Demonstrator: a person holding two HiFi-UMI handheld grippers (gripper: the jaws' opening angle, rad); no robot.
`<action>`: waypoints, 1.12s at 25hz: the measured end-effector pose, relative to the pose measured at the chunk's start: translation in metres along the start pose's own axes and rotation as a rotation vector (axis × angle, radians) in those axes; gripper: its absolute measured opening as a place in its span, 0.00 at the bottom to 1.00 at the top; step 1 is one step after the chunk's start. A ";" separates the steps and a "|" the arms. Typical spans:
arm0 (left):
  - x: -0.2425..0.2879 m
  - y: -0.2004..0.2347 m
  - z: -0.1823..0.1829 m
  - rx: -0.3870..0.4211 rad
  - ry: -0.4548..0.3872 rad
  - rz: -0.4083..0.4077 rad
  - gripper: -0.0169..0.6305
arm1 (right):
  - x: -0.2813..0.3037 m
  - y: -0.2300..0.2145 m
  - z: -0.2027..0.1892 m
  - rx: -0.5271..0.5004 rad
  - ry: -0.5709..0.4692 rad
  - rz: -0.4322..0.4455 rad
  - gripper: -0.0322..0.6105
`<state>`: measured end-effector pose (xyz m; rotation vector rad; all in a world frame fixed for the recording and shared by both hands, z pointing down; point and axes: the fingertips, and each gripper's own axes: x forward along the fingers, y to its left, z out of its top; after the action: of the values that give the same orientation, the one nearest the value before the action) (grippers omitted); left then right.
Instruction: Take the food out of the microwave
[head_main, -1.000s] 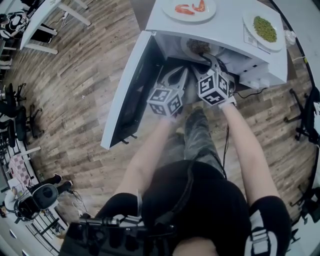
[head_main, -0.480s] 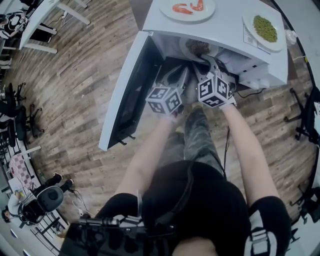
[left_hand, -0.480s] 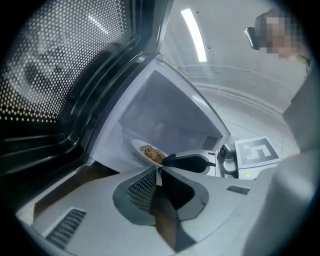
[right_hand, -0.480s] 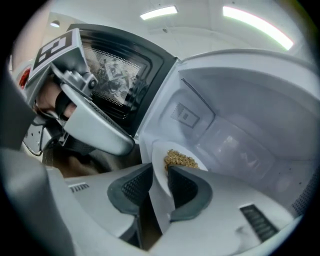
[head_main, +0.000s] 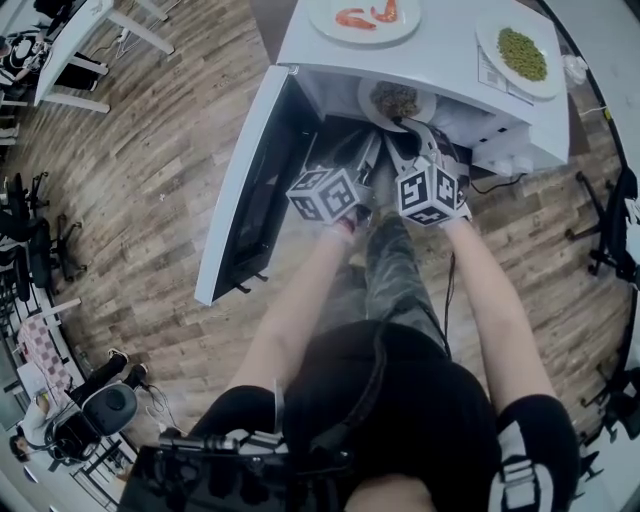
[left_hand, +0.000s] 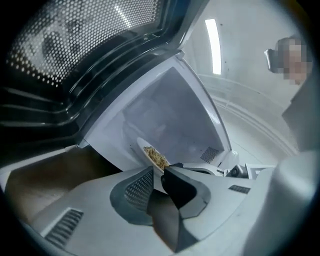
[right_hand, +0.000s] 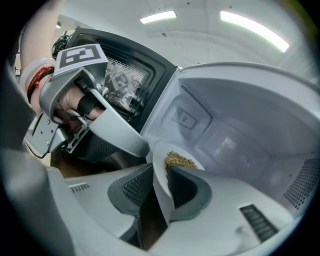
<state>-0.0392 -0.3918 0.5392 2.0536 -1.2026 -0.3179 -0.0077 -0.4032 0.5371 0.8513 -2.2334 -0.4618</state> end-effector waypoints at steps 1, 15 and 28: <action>0.001 -0.001 0.000 -0.020 -0.003 -0.005 0.14 | -0.002 0.001 0.001 -0.008 -0.004 0.003 0.20; 0.008 -0.003 -0.006 -0.254 -0.002 -0.065 0.14 | -0.013 0.011 0.001 -0.048 -0.022 0.016 0.19; 0.011 -0.004 -0.005 -0.330 -0.008 -0.064 0.12 | -0.050 0.020 -0.013 0.200 -0.048 0.019 0.18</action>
<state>-0.0277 -0.3973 0.5412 1.8063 -1.0142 -0.5202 0.0199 -0.3551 0.5325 0.9281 -2.3585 -0.2540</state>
